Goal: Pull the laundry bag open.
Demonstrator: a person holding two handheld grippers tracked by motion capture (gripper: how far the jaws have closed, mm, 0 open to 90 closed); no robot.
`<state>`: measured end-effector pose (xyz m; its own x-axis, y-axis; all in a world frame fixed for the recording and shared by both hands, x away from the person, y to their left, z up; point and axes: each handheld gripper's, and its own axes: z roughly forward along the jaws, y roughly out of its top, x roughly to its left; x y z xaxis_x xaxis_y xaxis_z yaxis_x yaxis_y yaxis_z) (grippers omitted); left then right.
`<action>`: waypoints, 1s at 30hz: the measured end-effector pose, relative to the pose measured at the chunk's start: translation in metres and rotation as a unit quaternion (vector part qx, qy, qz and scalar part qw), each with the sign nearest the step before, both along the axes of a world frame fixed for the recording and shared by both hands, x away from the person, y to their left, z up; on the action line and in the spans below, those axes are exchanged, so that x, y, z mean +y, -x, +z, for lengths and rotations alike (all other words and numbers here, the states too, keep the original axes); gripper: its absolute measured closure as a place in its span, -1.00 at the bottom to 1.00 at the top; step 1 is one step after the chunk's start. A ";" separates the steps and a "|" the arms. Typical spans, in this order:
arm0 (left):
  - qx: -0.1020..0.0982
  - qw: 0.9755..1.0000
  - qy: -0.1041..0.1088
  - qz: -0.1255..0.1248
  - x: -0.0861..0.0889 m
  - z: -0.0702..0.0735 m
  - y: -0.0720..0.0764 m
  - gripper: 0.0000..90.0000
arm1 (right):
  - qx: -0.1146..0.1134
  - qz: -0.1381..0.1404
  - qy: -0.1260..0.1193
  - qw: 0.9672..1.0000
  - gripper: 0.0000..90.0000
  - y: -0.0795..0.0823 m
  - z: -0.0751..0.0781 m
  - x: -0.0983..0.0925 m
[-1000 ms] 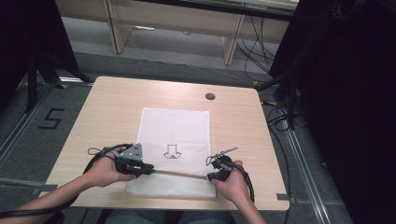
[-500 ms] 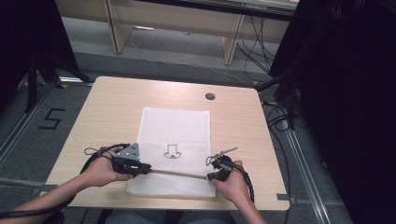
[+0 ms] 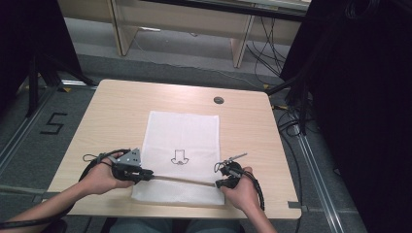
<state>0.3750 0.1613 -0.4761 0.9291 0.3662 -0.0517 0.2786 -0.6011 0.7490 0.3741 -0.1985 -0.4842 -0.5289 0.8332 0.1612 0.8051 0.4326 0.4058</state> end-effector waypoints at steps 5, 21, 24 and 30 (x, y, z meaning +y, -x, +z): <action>0.007 1.000 0.003 0.009 0.002 0.000 0.002 0.82 | 0.008 -0.008 0.003 1.000 1.00 0.001 0.001 0.001; 0.004 1.000 -0.006 0.011 0.010 0.000 0.000 0.82 | 0.007 -0.010 0.004 1.000 1.00 0.001 0.001 0.001; 0.003 1.000 -0.006 0.010 0.010 0.000 0.000 0.82 | 0.008 -0.008 0.003 1.000 1.00 0.001 0.001 0.001; 0.001 1.000 -0.012 0.022 0.019 0.001 -0.001 0.82 | 0.008 -0.009 0.002 1.000 1.00 0.001 0.001 0.001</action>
<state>0.3757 0.1808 -0.4752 0.9124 0.4070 -0.0436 0.3054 -0.6058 0.7347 0.3736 -0.1980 -0.4833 -0.5119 0.8431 0.1651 0.8187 0.4205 0.3910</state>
